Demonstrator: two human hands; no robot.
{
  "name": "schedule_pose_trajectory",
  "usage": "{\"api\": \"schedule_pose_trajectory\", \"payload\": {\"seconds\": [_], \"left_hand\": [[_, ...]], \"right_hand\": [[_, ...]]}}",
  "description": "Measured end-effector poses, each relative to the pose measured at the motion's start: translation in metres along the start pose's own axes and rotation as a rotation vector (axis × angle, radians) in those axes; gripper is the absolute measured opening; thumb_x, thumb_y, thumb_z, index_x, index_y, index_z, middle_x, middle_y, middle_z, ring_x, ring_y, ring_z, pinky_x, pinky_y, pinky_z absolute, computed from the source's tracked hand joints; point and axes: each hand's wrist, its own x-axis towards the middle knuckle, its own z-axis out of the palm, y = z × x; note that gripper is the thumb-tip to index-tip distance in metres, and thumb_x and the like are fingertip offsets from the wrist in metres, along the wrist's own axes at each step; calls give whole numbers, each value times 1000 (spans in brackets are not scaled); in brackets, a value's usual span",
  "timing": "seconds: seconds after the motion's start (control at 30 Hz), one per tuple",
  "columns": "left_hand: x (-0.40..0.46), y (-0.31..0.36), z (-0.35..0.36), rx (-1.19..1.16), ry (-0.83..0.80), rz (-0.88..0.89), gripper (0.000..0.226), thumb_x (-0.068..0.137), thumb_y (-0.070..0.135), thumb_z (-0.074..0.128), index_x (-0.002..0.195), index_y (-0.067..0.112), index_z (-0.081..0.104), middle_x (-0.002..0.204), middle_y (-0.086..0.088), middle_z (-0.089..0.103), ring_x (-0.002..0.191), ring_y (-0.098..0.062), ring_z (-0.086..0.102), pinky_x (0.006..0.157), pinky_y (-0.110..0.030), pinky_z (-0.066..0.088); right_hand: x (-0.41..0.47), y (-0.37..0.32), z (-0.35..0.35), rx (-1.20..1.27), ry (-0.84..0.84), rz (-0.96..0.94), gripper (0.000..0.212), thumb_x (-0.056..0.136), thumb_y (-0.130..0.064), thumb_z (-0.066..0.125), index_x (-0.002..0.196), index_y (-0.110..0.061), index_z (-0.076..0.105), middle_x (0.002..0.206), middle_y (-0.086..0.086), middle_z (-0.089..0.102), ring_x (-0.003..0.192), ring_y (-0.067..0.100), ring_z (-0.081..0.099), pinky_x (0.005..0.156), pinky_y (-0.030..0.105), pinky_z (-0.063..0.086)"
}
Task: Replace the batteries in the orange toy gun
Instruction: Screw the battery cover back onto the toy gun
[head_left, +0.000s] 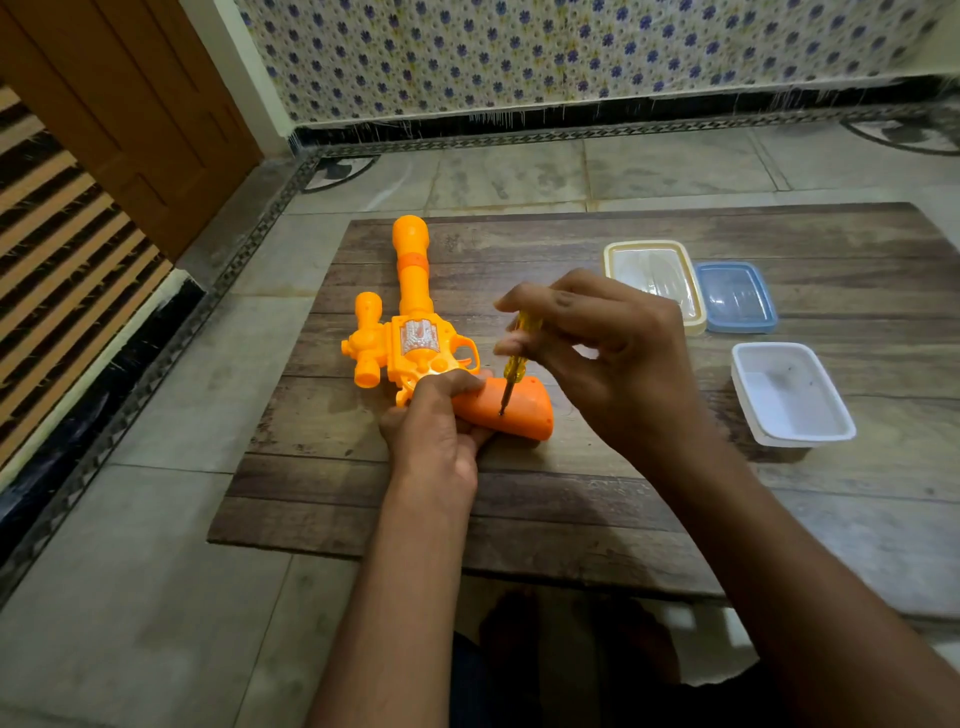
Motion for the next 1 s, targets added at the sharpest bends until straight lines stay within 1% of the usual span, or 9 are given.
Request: {"api": "schedule_pose_trajectory", "payload": {"seconds": [0.13,0.23,0.43,0.5,0.57,0.7,0.8,0.9,1.0], "left_hand": [[0,0,1,0,13,-12,56,77,-12,65,131,3,61,102,-19,73,92,-34,74,83,-61,61],[0,0,1,11,27,-8,56,76,-11,67,131,3,62,112,-21,73,94,-32,73,75,-54,63],[-4,1,3,-14,25,9,68,70,-9,72,135,5,58,117,-22,72,103,-37,73,84,-67,59],[-3,1,2,-19,25,13,77,59,-4,75,134,8,61,124,-23,71,109,-41,71,81,-72,57],[-2,1,2,-21,31,13,71,64,-6,73,133,7,62,126,-22,70,110,-41,70,80,-69,59],[-2,2,3,-4,38,9,58,76,-12,66,131,6,61,112,-19,72,94,-32,72,76,-55,63],[-2,1,3,-6,24,14,60,76,-13,66,133,5,60,115,-22,73,95,-34,73,83,-62,61],[-3,1,4,6,22,-12,59,77,-11,65,134,5,60,117,-22,72,105,-39,73,86,-65,59],[-2,1,3,10,26,-25,56,81,-12,63,134,4,60,103,-17,72,95,-33,72,76,-53,62]], "right_hand": [[0,2,-3,147,-72,45,23,97,3,64,117,1,74,111,8,75,105,15,74,89,34,60],[-2,5,-1,164,-53,60,24,94,6,67,117,2,74,107,10,76,98,16,76,85,39,63],[0,1,4,-7,12,-57,20,94,-7,71,113,-2,77,99,7,75,90,11,72,79,22,57],[-1,2,3,74,-47,-16,23,95,1,65,117,1,74,106,8,74,98,15,73,84,33,59],[-1,4,1,148,-86,19,28,94,10,62,119,3,72,110,10,73,101,18,74,86,38,61],[-1,5,1,47,4,28,23,89,1,76,111,-3,78,96,9,74,88,9,73,78,19,58],[0,3,1,-38,32,-17,20,90,-11,78,109,-5,79,87,9,70,79,7,66,74,11,50],[0,3,0,56,-44,-18,21,96,-2,67,115,-2,76,102,9,74,94,15,72,81,27,57],[-1,7,-1,145,-68,38,28,94,9,65,119,1,73,108,9,75,100,17,75,86,39,62]]}}
